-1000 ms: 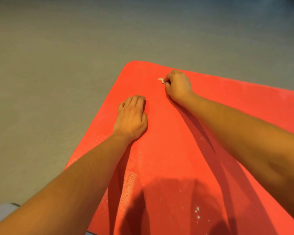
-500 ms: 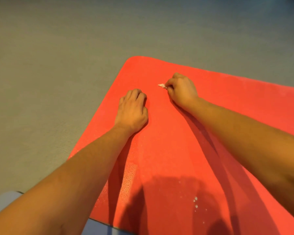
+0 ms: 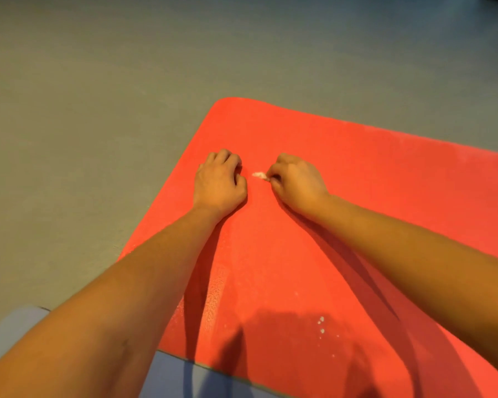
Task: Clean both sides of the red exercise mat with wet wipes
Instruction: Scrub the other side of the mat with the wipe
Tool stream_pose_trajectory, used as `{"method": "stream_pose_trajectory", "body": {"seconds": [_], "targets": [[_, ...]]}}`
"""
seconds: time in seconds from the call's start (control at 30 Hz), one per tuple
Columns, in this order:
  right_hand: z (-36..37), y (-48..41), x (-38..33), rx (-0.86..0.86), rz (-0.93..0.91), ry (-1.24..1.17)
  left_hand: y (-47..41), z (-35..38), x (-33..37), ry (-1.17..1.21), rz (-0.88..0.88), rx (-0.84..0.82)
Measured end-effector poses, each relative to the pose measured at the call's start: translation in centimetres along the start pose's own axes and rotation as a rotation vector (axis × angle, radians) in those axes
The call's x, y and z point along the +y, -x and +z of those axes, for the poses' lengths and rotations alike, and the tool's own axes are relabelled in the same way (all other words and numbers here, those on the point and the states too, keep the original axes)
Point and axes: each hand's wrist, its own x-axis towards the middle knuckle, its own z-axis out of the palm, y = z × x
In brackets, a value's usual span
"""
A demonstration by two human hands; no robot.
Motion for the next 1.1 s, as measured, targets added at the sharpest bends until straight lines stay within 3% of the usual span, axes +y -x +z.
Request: {"method": "stream_pose_trajectory", "body": {"seconds": [0.07, 0.17, 0.37, 0.47, 0.53, 0.67, 0.73, 0.93, 1.1], "targets": [[0.0, -1.6, 0.7, -0.008, 0.121, 0.019, 0.2, -0.1, 0.1, 0.003, 0.006, -0.005], [0.1, -1.0, -0.6, -0.038, 0.133, 0.044, 0.2, -0.7, 0.2, -0.021, 0.007, -0.058], [-0.3, 6.3, -5.7, -0.007, -0.038, -0.08, 0.9, -3.2, 0.2, 0.019, -0.032, -0.317], [-0.5, 8.5, -6.4, -0.05, -0.177, -0.131, 1.0, -4.8, 0.6, -0.056, -0.045, -0.546], [-0.4, 7.6, -5.4, -0.051, -0.167, -0.124, 1.1, -5.8, 0.6, -0.122, 0.001, -0.623], [0.1, 4.2, -3.6, -0.019, 0.115, -0.096, 3.9, -7.3, 0.3, -0.153, 0.014, -0.599], [0.0, 4.2, -4.3, -0.027, 0.155, -0.061, 6.2, -7.2, 0.3, -0.14, 0.011, -0.507], [-0.7, 11.9, -9.8, -0.012, -0.083, -0.142, 9.9, -7.4, 0.7, -0.059, -0.038, -0.397], [-1.2, 15.3, -11.2, -0.116, -0.23, -0.16, 11.8, -7.8, 1.4, -0.069, -0.056, -0.349]]}}
